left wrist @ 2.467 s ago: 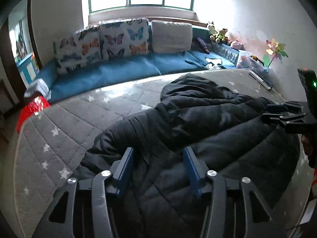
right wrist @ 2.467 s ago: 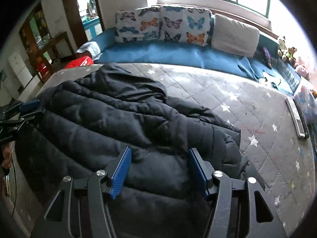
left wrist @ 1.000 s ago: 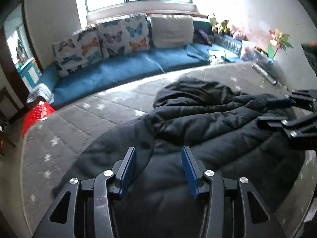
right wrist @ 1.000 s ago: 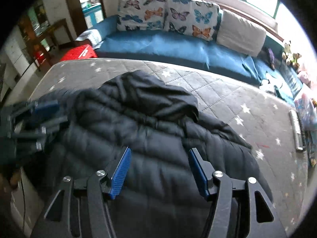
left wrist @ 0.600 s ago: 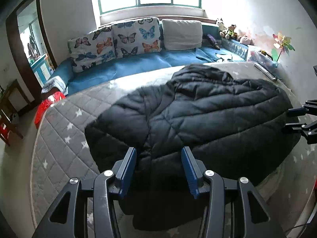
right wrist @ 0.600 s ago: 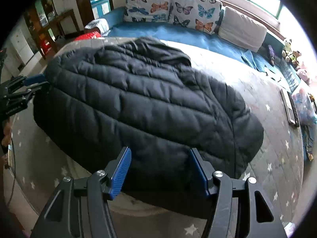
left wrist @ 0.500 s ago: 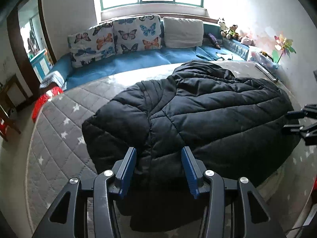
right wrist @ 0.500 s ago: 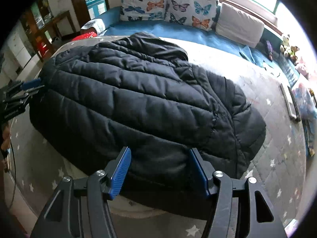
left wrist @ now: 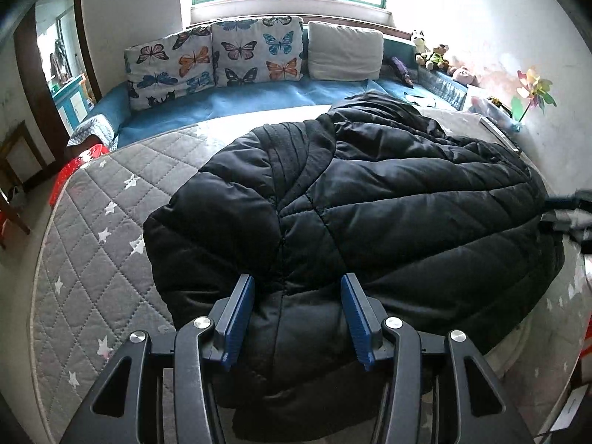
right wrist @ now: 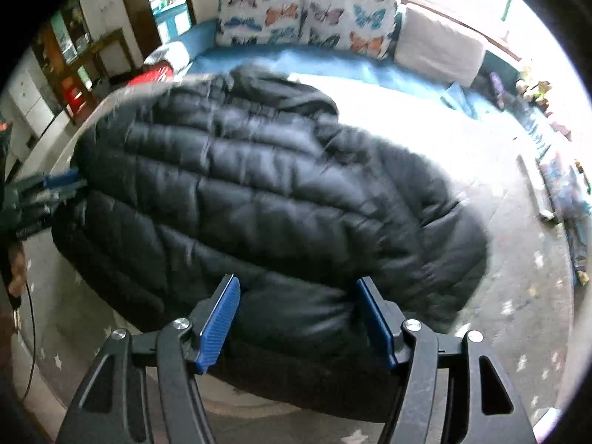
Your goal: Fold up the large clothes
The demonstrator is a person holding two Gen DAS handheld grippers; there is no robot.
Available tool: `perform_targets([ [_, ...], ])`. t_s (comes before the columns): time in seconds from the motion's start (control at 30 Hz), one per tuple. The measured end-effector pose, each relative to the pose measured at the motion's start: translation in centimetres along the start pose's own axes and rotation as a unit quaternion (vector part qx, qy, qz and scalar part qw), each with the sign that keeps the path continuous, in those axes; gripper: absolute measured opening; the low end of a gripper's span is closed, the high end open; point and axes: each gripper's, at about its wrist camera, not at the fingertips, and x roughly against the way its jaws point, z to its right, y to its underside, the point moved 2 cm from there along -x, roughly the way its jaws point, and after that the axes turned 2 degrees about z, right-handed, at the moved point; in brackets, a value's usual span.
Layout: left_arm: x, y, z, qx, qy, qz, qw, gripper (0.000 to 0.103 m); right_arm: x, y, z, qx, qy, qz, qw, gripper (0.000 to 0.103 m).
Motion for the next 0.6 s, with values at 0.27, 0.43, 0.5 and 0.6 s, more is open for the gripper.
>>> perform_targets([
  [0.27,-0.1,-0.5,0.2,-0.004,-0.003,0.002,1.0000,0.053,-4.2,0.3,2.3,-0.031,0.007,-0.030,0.999,0.070],
  [0.43,-0.4,-0.6,0.7,-0.005,-0.005,0.000,1.0000,0.053,-4.1,0.5,1.9,-0.022,0.017,-0.034,0.999,0.070],
  [0.5,-0.4,-0.6,0.7,-0.002,-0.003,-0.002,1.0000,0.053,-3.5,0.1,2.0,-0.026,0.013,-0.035,0.999,0.070],
  [0.6,-0.5,-0.7,0.8,-0.001,-0.003,-0.004,1.0000,0.053,-1.9,-0.8,2.3,-0.036,0.003,-0.013,0.999,0.070],
])
